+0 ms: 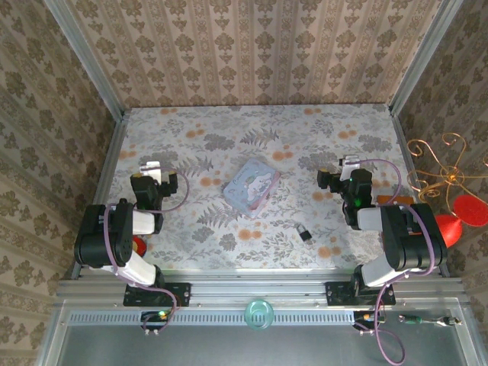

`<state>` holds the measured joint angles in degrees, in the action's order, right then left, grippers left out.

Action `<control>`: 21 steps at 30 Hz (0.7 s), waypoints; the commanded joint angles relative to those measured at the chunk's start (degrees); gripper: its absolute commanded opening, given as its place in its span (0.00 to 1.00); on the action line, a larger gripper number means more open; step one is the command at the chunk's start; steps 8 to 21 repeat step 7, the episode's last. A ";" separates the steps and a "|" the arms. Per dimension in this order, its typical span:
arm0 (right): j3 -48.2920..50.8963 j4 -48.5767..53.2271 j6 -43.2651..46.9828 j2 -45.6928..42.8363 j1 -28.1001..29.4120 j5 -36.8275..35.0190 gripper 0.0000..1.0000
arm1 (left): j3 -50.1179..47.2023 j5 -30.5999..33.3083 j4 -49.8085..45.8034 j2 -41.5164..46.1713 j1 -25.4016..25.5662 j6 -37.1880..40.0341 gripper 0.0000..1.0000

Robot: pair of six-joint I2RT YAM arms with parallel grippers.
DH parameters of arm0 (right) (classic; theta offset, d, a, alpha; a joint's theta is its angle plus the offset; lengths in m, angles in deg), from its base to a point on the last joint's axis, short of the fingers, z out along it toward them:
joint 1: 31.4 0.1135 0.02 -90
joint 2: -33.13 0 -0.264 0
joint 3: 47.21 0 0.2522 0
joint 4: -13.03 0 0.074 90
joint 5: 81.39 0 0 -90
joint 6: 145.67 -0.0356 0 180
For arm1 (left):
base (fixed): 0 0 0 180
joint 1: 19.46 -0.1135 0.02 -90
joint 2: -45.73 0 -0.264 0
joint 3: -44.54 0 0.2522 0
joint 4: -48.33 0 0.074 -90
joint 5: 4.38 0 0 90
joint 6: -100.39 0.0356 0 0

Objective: Unlock the padlock with the key

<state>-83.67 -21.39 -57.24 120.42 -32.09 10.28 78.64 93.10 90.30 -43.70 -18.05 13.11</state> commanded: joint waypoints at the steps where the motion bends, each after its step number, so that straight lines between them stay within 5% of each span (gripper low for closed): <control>1: -1.31 0.63 -0.28 0.42 0.43 -1.25 1.00 | 0.58 0.48 0.01 0.19 0.08 -0.61 1.00; 21: -0.90 -0.07 -0.20 0.19 0.58 -1.67 1.00 | 0.62 0.45 0.03 0.15 0.08 -0.66 1.00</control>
